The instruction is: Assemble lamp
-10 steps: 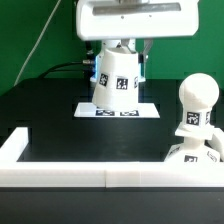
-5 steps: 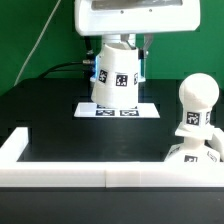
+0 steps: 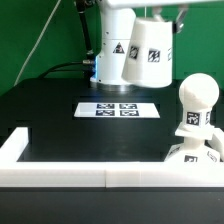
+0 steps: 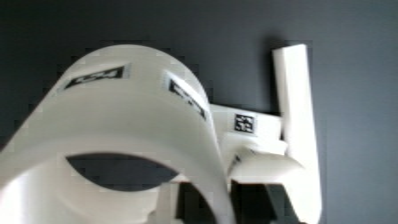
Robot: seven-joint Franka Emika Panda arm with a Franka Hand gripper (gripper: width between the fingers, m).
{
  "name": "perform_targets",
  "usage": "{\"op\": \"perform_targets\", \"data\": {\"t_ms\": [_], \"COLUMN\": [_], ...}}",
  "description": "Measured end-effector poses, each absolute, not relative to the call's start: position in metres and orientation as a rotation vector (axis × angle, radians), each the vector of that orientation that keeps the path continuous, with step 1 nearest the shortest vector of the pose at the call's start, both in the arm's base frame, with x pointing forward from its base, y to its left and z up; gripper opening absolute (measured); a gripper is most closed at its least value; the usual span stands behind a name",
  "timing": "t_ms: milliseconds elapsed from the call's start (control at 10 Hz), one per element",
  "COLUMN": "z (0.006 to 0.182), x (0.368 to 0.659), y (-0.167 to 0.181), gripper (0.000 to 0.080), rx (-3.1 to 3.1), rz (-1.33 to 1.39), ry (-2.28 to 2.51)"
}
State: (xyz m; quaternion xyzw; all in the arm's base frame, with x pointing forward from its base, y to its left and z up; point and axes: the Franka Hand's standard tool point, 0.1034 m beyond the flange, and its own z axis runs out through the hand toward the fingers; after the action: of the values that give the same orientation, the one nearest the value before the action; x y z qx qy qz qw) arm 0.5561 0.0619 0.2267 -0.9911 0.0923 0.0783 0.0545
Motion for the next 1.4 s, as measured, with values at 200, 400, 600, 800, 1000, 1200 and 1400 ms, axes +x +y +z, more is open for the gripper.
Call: {"op": "perform_targets", "data": {"t_ms": [200,400,600,800,1000,1200,1400], "z": [0.244,0.248,0.237,0.232,0.23,0.217,0.207], "x": [0.573,0.596,0.613,0.614,0.614,0.617,0.619], "y": [0.079,0.093,0.105,0.107,0.106,0.107,0.11], "gripper": [0.0044,0.0044,0.0044,0.0044,0.0044,0.0044,0.0044], "rx": [-3.008,-3.015,-3.024,-3.025,-3.026,-3.028,-3.032], "rz": [0.271,0.257,0.254,0.262,0.266,0.18,0.161], "ry": [0.323,0.342,0.361,0.369,0.371,0.338,0.325]}}
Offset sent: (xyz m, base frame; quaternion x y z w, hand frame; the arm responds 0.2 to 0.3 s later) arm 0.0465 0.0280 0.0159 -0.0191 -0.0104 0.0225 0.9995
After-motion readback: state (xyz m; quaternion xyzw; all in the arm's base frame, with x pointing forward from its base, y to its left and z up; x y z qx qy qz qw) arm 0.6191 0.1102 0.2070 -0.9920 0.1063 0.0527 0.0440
